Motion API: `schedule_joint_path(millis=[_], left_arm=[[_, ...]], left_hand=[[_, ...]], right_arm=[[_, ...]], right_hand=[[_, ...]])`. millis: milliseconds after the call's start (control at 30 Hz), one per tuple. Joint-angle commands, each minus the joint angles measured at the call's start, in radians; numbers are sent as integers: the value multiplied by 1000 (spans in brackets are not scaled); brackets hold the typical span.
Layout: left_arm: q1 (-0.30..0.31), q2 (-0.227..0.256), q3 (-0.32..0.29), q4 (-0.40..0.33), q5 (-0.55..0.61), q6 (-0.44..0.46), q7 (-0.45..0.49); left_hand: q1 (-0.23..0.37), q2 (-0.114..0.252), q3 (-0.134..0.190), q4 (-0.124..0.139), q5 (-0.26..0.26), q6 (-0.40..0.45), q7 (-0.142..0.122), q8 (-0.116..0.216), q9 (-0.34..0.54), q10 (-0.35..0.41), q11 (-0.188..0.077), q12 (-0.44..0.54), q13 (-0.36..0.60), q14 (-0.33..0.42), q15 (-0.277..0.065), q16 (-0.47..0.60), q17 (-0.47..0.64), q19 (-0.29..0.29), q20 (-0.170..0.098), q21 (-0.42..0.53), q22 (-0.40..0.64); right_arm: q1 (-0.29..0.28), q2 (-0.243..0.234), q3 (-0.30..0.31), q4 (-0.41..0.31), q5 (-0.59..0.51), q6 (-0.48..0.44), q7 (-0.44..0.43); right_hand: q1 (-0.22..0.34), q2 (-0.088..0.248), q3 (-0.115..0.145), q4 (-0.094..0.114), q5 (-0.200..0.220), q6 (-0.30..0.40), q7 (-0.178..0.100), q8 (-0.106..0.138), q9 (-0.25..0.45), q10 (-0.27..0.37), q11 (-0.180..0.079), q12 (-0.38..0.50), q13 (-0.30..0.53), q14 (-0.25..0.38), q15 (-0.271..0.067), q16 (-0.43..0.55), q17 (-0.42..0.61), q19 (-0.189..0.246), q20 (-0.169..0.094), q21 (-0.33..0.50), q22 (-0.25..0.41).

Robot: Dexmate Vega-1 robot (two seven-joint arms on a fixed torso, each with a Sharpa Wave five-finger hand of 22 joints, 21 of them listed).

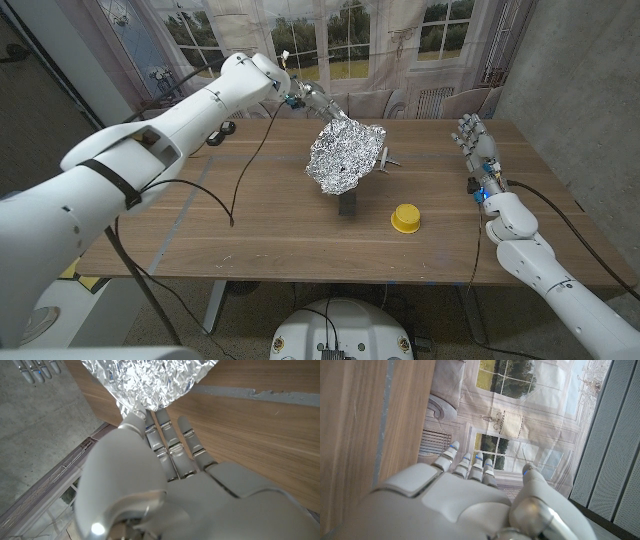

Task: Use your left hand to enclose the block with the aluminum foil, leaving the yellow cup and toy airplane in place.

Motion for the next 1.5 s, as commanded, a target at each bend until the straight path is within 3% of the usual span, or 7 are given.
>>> schedule_joint_path(millis=[33,567,833,1233,1500], left_arm=[[-71,-73,100,102,85,0,-100],[-108,-183,199,245,174,-72,-210],[-101,-188,226,229,219,-40,-213],[-68,-197,257,191,294,-9,-130],[-81,-241,284,271,316,-58,-161]], left_hand=[[22,11,-3,-1,7,12,3,-5,1,46,-35,6,104,7,-92,-4,2,-1,-1,10,0],[18,12,-7,2,8,16,-2,-21,-7,40,-43,2,100,10,-95,-12,1,-9,-7,25,-6],[16,13,-9,3,8,15,-5,-29,-10,38,-49,1,100,9,-94,-16,2,-13,-9,33,-10],[11,17,-10,6,8,14,-20,-41,-14,33,-60,-2,100,6,-102,-29,-6,-22,-15,43,-16],[-20,27,-12,23,6,-10,-28,-56,-11,13,-70,-15,96,-15,-92,-63,-30,-34,-16,49,-23]], right_arm=[[-13,-11,20,-7,-10,27,3],[3,0,21,28,1,49,30],[8,2,24,44,8,59,43],[10,-2,25,49,12,57,49],[2,-2,31,45,10,66,43]], right_hand=[[-4,2,4,-4,4,6,-3,6,4,4,8,0,3,11,0,-1,4,2,-5,0,6],[-5,2,5,-5,4,7,-3,6,4,3,6,0,3,12,-2,-1,4,4,-4,0,6],[-5,2,5,-6,4,6,-3,6,4,4,6,0,3,13,-2,-1,4,5,-3,-1,6],[-5,2,6,-7,4,5,-3,5,4,5,5,0,3,14,-1,-1,4,5,-3,-1,6],[-6,2,6,-8,4,6,-3,6,4,5,5,0,3,15,-1,-1,4,6,-3,-1,6]])
